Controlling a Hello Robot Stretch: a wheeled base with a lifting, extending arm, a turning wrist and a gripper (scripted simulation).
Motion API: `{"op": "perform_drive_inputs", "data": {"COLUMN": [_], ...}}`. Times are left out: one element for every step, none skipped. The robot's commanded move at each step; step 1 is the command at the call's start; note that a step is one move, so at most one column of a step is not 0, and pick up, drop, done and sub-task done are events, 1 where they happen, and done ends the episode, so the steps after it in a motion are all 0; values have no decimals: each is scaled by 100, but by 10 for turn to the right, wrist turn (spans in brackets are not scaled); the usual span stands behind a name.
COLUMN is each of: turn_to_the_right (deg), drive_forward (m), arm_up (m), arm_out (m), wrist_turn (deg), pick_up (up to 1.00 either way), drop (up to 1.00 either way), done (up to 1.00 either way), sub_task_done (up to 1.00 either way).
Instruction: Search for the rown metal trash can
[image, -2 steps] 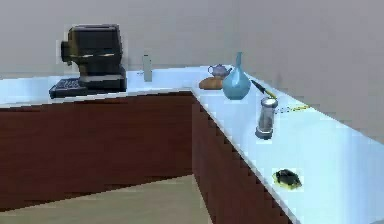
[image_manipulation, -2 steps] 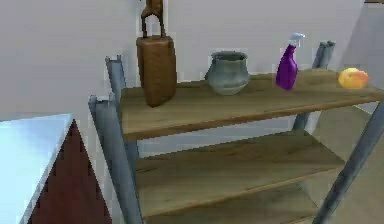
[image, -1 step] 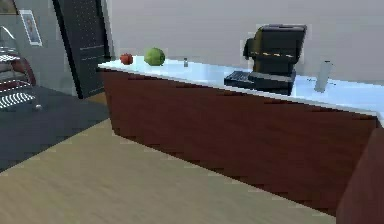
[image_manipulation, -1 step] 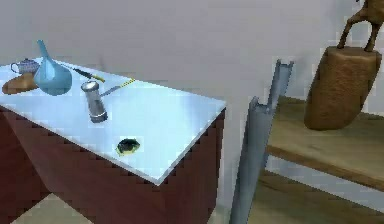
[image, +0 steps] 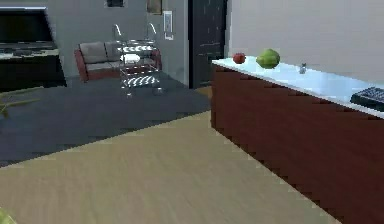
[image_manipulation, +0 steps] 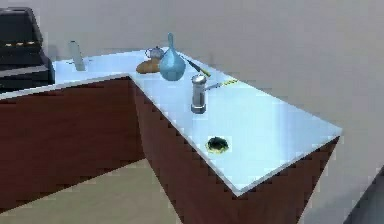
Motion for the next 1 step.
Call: {"op": "perform_drive_inputs", "data": {"turn_to_the_right": [0], "drive_forward": [100], "arm_up": [0], "arm_out": [0], "wrist_turn": [0], "pick_up": [0], "drop": [0], "done": [0], "sub_task_done": [0]}}
